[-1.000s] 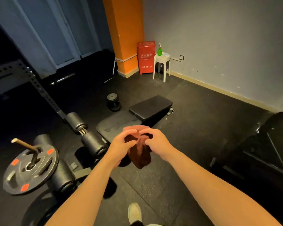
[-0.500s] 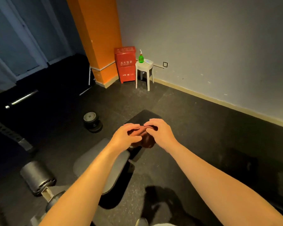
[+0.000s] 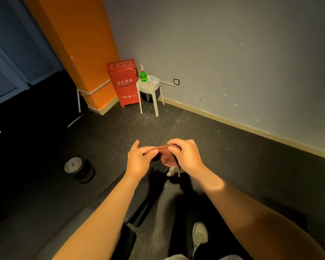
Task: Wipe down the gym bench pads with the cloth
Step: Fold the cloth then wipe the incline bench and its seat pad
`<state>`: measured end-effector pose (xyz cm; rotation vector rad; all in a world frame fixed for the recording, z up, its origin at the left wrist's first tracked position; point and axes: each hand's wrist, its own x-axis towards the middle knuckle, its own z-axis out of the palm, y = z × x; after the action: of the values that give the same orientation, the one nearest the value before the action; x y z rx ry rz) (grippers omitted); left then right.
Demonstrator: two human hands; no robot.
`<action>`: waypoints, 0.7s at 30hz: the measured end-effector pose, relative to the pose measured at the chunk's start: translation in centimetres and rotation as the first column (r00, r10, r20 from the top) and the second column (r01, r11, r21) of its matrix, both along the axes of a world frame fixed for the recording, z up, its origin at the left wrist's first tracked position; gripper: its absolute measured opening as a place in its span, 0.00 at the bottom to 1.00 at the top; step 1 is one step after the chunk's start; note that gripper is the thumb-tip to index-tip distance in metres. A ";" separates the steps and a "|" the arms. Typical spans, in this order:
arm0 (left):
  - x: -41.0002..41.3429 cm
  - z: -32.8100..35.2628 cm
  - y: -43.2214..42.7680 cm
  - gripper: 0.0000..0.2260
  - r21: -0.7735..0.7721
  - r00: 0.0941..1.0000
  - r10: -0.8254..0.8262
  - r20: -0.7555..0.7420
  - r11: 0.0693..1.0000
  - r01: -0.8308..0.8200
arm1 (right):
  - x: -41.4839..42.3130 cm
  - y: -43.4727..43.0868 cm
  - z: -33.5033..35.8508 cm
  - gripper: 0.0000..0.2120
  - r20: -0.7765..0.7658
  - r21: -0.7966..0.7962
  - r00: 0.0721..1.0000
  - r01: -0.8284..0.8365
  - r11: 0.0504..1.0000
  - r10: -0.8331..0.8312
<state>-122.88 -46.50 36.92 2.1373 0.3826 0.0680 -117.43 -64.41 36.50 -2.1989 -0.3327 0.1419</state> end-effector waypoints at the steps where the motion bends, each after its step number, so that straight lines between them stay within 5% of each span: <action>1: 2.6 0.0 -1.0 0.09 -0.030 0.999 0.032 -0.014 0.999 -0.033 | 2.8 -0.7 0.1 0.10 0.022 -0.036 1.000 0.009 0.999 -0.009; 13: 31.7 -0.3 -4.1 0.07 -0.360 0.963 0.264 0.046 0.904 -0.231 | 32.2 0.8 0.8 0.06 -0.057 -0.005 0.998 0.000 1.000 0.000; 16: 39.4 -1.3 -2.2 0.08 -0.467 0.937 0.348 -0.006 0.828 -0.311 | 39.7 3.5 0.4 0.06 -0.100 0.060 0.995 -0.020 0.998 0.026; 21: 50.6 -2.0 2.6 0.14 -0.552 0.970 0.237 -0.043 0.804 -0.221 | 50.8 9.4 0.5 0.07 -0.280 0.301 0.944 -0.085 0.950 0.173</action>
<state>-72.27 -43.87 34.89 1.5032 0.5683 0.1115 -66.67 -54.96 36.99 -1.8344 -0.3042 0.4720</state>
